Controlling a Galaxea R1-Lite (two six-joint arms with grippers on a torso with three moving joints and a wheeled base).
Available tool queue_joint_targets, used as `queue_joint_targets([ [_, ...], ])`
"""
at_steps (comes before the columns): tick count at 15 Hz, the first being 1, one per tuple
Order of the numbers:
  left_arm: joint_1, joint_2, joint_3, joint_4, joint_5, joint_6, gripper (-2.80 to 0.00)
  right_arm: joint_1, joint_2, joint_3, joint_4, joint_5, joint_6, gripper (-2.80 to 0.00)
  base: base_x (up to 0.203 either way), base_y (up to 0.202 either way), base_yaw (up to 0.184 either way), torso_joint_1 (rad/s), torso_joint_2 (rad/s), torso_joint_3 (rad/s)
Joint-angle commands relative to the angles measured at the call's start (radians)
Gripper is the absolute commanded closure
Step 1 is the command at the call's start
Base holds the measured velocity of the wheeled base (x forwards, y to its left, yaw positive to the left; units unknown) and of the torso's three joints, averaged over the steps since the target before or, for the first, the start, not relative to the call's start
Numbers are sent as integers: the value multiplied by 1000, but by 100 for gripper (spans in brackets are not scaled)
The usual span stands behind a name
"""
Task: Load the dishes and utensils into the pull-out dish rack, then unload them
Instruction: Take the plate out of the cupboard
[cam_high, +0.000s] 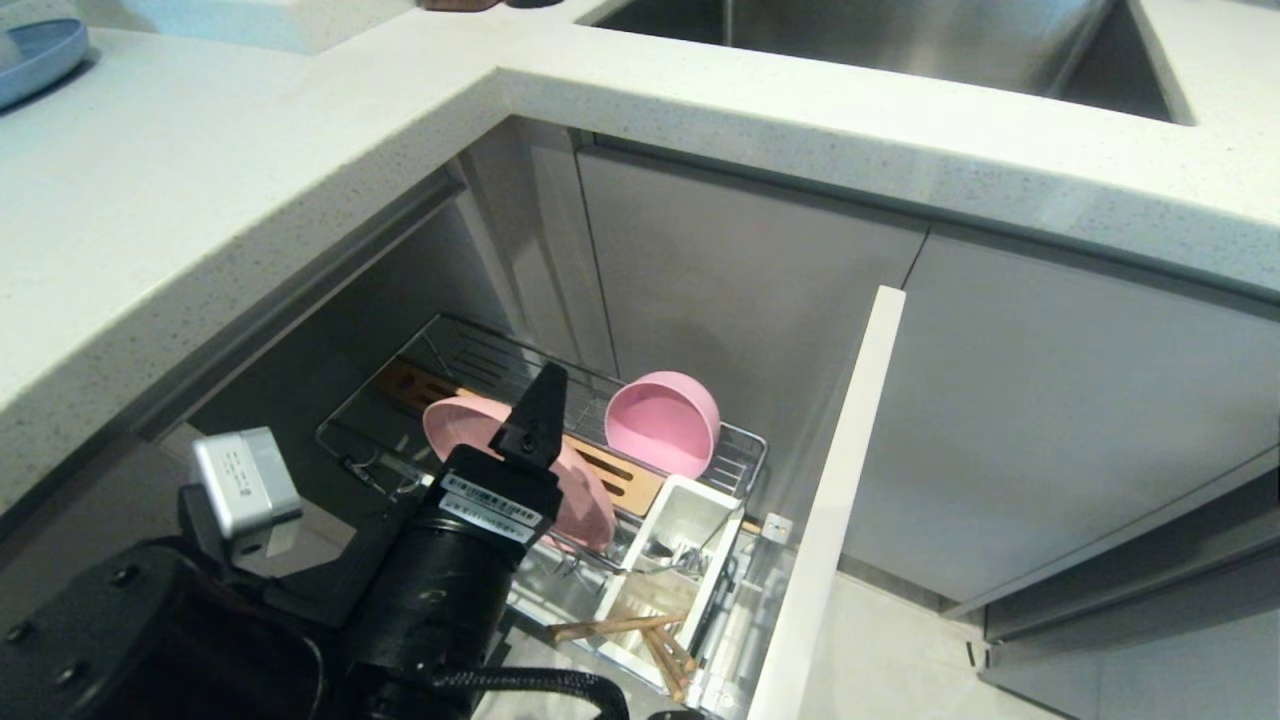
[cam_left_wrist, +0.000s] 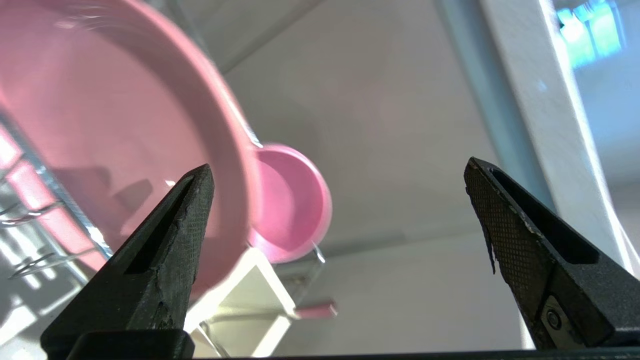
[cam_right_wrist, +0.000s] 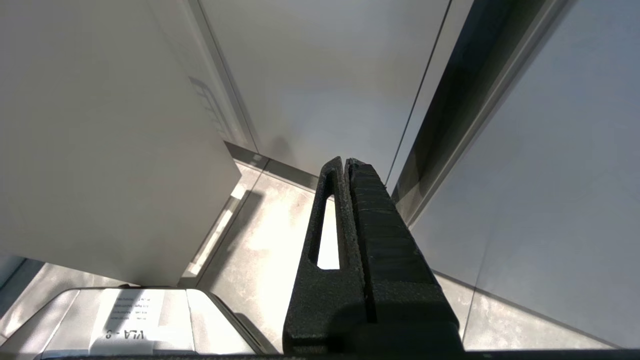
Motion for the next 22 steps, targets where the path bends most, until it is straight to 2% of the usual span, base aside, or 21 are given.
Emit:
queue_joint_targets([
  [1,-54,-11,-18,-8,0,88,-280,0,0,2,0,0,1,0,0,0,0,0,0,0],
  [4,-53,-11,-41,-8,-83,250,-280,0,0,2,-1,0,1,0,0,0,0,0,0,0],
  [5,-36,-12,-47,-8,-135,336,-280,0,0,2,0,0,1,0,0,0,0,0,0,0],
  [8,81,-20,-114,-8,-297,540,-280,0,0,2,-1,0,0,0,0,0,0,0,0,0],
  [11,222,-44,-213,-8,-505,795,-280,0,0,2,0,0,1,0,0,0,0,0,0,0],
  [12,248,-53,-238,-8,-545,920,-280,0,0,2,0,0,0,0,0,0,0,0,0,0],
  [13,261,-58,-278,-8,-560,1018,-280,0,0,2,-1,0,-1,0,0,0,0,0,0,0],
  [15,265,-60,-410,-8,-534,1089,-280,0,0,2,0,0,0,0,0,0,0,0,0,0],
  [17,265,-68,-524,14,-502,1113,-280,0,0,2,0,0,0,0,0,0,0,0,0,0],
  [19,262,-93,-544,100,-461,1131,-280,0,0,2,-1,0,0,0,0,0,0,0,0,0],
  [21,253,-91,-576,110,-451,1134,-280,0,0,2,-1,0,-1,0,0,0,0,0,0,0],
  [22,251,-90,-608,123,-450,1135,0,0,0,2,-1,0,-1,0,0,0,0,0,0,0],
])
